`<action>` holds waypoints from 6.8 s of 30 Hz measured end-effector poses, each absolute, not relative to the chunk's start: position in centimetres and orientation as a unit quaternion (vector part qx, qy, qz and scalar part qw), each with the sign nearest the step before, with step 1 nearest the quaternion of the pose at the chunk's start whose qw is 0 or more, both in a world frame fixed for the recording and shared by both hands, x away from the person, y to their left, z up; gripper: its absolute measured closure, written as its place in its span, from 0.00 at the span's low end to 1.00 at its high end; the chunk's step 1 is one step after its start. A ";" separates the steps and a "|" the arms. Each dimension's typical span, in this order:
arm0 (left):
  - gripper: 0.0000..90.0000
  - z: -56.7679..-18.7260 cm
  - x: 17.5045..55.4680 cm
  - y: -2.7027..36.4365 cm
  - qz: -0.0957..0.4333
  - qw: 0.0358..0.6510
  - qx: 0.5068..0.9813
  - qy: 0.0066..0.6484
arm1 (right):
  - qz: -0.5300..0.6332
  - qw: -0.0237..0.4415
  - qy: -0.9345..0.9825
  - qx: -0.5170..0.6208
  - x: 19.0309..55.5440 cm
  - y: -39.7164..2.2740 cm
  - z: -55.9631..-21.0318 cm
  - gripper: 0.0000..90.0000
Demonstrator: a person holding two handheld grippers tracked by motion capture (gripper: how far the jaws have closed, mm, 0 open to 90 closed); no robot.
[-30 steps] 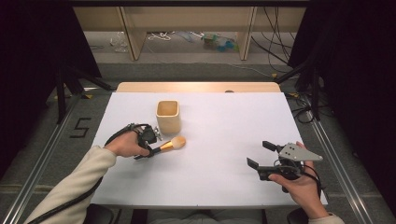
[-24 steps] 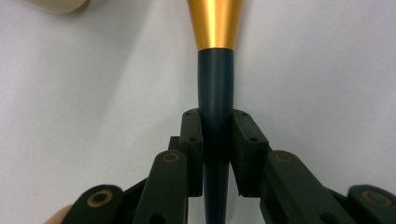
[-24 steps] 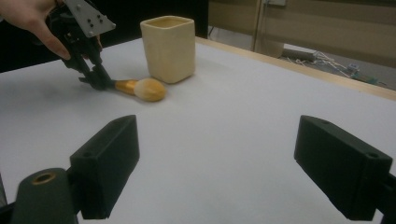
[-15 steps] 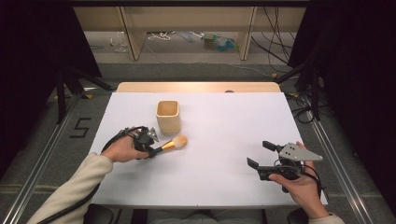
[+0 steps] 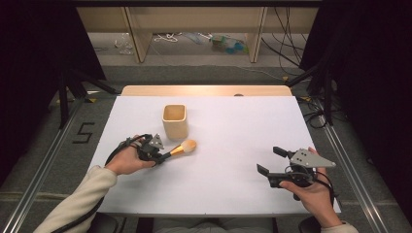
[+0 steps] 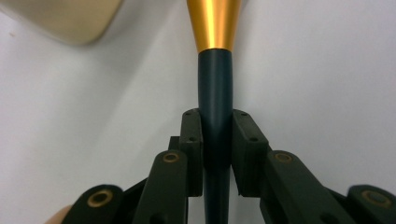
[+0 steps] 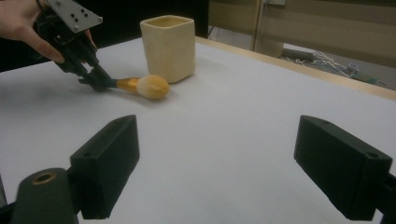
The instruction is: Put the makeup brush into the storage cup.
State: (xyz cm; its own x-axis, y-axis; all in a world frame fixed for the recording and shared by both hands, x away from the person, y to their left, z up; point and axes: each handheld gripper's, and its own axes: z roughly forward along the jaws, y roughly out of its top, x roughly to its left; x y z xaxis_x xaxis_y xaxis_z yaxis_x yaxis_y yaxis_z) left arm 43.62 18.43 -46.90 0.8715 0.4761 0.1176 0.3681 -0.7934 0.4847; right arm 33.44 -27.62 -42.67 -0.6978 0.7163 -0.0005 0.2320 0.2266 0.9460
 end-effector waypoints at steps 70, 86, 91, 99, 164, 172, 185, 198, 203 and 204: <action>0.84 -42.8 40.8 18.6 0.202 0.537 0.758 0.310 | 0.563 0.206 0.736 0.316 34.5 -25.2 -42.8 0.16; 0.84 -42.6 40.6 18.5 0.204 0.544 0.753 0.310 | 0.589 0.199 0.725 0.296 35.8 -21.7 -42.6 0.16; 0.84 -42.5 40.6 18.5 0.206 0.545 0.752 0.308 | 0.596 0.198 0.724 0.286 36.5 -20.3 -42.3 0.17; 0.84 -42.3 40.6 18.6 0.210 0.551 0.746 0.308 | 0.598 0.201 0.721 0.286 37.1 -19.3 -41.6 0.17; 0.84 -41.8 40.3 17.7 0.220 0.560 0.741 0.299 | 0.630 0.153 0.713 0.268 42.9 -10.1 -39.1 0.21; 0.84 -41.8 40.3 17.7 0.220 0.559 0.742 0.297 | 0.636 0.141 0.709 0.272 43.7 -8.1 -39.2 0.27; 0.84 -41.8 40.3 17.7 0.221 0.560 0.741 0.297 | 0.639 0.142 0.704 0.276 44.4 -6.2 -39.4 0.40; 0.84 -41.8 40.4 17.8 0.224 0.556 0.744 0.297 | 0.635 0.125 0.703 0.294 44.7 -5.4 -39.1 0.48; 0.84 -41.9 40.4 17.7 0.221 0.559 0.741 0.299 | 0.642 0.137 0.697 0.289 44.9 -5.3 -39.0 0.53; 0.84 -41.9 40.4 17.7 0.222 0.559 0.741 0.299 | 0.643 0.138 0.696 0.289 44.9 -5.3 -39.0 0.53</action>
State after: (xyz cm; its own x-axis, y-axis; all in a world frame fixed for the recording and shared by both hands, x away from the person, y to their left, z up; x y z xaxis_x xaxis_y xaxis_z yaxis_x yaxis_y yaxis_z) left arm 40.37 17.65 -41.94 0.7228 0.6910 -0.0046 0.1941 -0.1968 0.9610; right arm 44.91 -5.30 -39.03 -0.7953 0.5791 0.1793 0.2252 0.0075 0.9743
